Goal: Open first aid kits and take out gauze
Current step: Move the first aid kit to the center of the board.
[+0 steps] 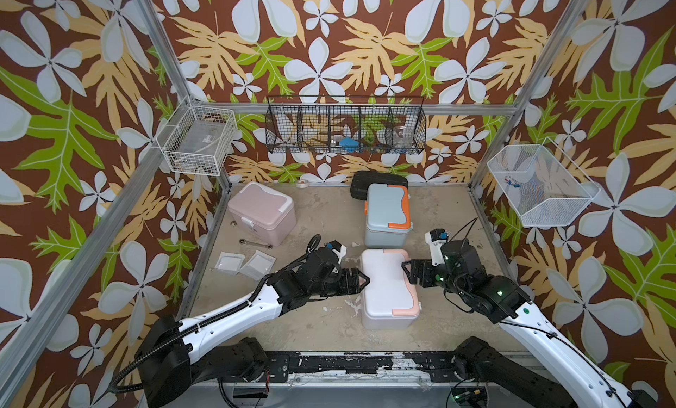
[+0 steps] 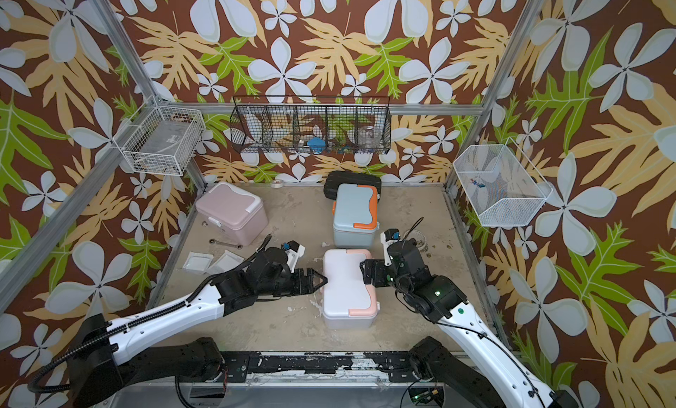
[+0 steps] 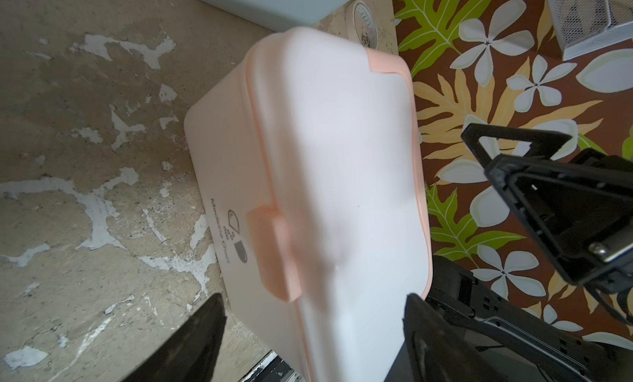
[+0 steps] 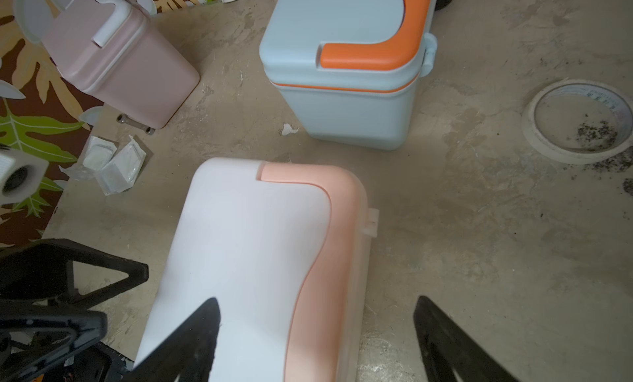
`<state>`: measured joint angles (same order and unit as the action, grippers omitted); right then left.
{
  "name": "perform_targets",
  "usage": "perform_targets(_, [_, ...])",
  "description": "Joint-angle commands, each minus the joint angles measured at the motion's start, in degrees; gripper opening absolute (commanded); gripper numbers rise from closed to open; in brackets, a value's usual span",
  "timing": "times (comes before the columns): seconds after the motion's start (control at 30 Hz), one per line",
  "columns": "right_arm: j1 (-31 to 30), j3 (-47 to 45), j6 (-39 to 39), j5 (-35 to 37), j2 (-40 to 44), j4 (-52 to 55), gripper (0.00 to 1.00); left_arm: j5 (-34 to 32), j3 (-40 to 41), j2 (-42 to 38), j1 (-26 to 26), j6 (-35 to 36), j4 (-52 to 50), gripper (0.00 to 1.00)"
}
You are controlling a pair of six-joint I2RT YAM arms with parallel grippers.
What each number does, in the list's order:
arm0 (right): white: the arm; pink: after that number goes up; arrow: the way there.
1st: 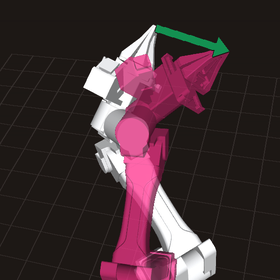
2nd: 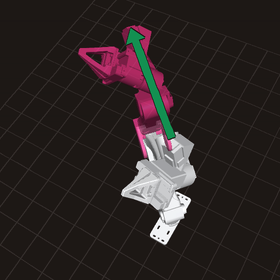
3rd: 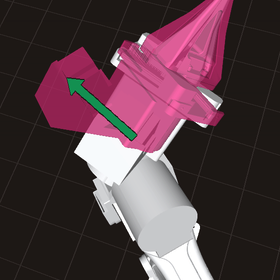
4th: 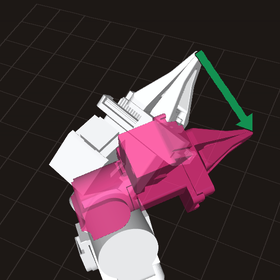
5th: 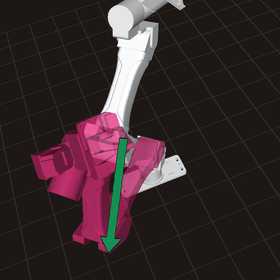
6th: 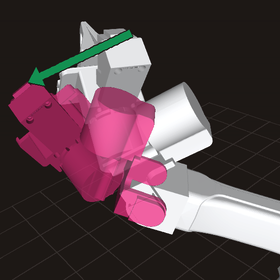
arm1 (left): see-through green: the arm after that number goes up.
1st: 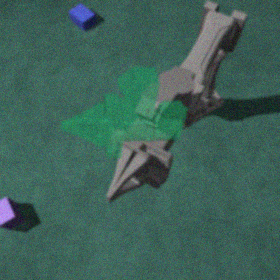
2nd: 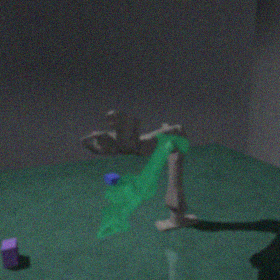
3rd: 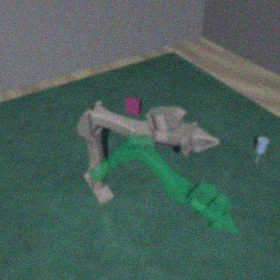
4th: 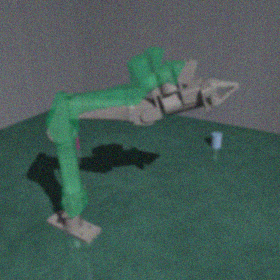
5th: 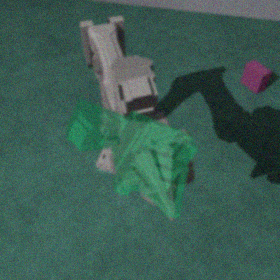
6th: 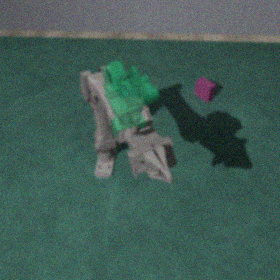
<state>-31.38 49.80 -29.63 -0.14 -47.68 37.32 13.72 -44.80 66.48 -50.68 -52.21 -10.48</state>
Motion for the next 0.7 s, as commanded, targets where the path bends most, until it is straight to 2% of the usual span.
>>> perform_targets(0.0, [-0.03, 1.55, 0.45, 0.78, 0.00, 1.05, 0.88, 2.19, 0.15, -0.13, -0.52, -0.61, 0.89, 0.83])
perform_targets(0.3, [-0.07, 3.36, -0.16, 0.30, 0.12, 2.57, 0.88, 6.84, 1.29, 5.46, -4.35, -4.83, 13.48, 0.83])
perform_targets(0.67, [1.86, 3.77, -0.42, -0.02, 1.10, 3.35, 0.87, 3.96, -10.43, 21.07, -9.65, -5.89, 20.24, 0.80])
